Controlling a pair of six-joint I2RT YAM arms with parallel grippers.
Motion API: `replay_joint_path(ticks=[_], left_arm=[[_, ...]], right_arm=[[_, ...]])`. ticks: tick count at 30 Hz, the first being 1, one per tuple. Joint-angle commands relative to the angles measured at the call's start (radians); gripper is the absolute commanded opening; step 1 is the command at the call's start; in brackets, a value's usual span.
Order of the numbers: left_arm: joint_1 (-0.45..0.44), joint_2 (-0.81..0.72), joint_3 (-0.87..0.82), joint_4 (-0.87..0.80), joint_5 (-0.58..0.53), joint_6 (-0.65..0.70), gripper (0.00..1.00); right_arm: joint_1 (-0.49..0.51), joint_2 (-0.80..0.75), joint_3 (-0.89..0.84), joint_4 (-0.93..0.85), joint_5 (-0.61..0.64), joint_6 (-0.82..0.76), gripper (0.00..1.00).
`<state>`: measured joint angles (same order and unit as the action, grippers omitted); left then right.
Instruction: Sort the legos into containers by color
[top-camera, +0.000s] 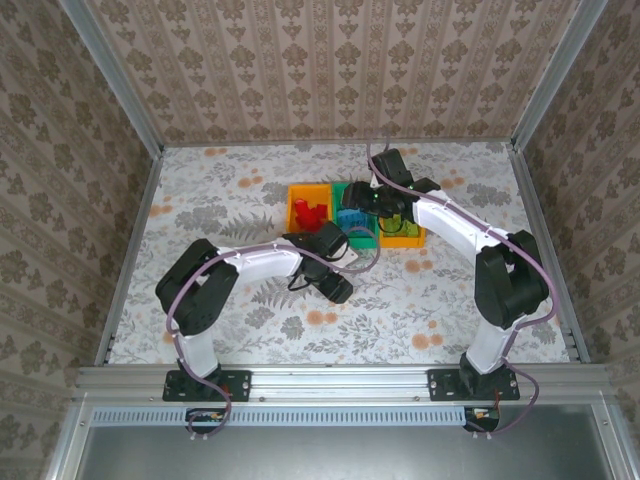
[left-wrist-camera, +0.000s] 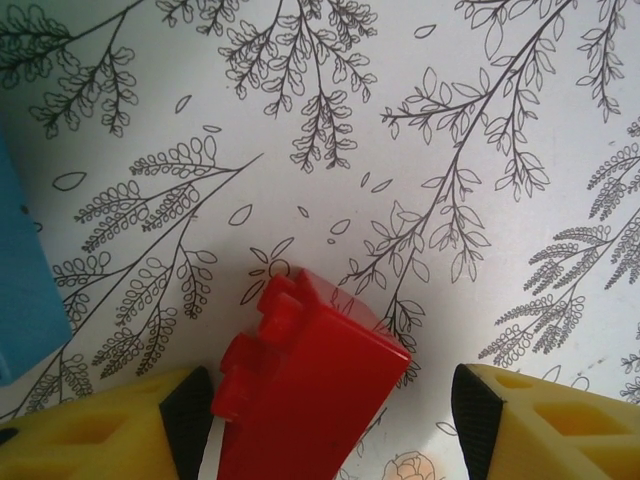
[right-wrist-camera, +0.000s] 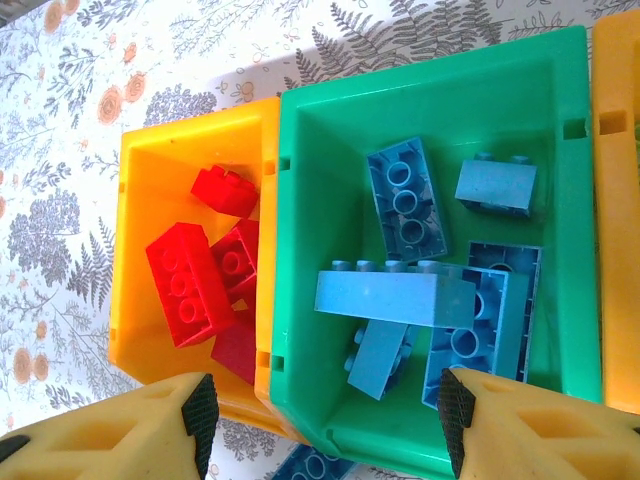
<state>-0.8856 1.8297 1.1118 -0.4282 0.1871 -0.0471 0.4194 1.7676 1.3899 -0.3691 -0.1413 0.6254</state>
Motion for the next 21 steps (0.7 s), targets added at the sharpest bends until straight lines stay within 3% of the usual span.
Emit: replay_joint_path(ticks=[1, 7, 12, 21], left_arm=[[-0.009, 0.043, 0.036, -0.038, -0.044, 0.061, 0.69], [-0.013, 0.069, 0.060, -0.044, -0.054, 0.087, 0.67], [-0.016, 0.066, 0.048, -0.036, -0.054, 0.085, 0.45], [-0.019, 0.038, 0.040, -0.027, -0.044, 0.066, 0.32]], right_arm=[[-0.008, -0.033, -0.018, 0.004, 0.011, 0.011, 0.64], [-0.012, -0.045, -0.033, 0.012, 0.011, 0.018, 0.64], [-0.013, -0.060, -0.040, 0.018, 0.011, 0.022, 0.64], [-0.015, -0.071, -0.054, 0.019, 0.014, 0.022, 0.64]])
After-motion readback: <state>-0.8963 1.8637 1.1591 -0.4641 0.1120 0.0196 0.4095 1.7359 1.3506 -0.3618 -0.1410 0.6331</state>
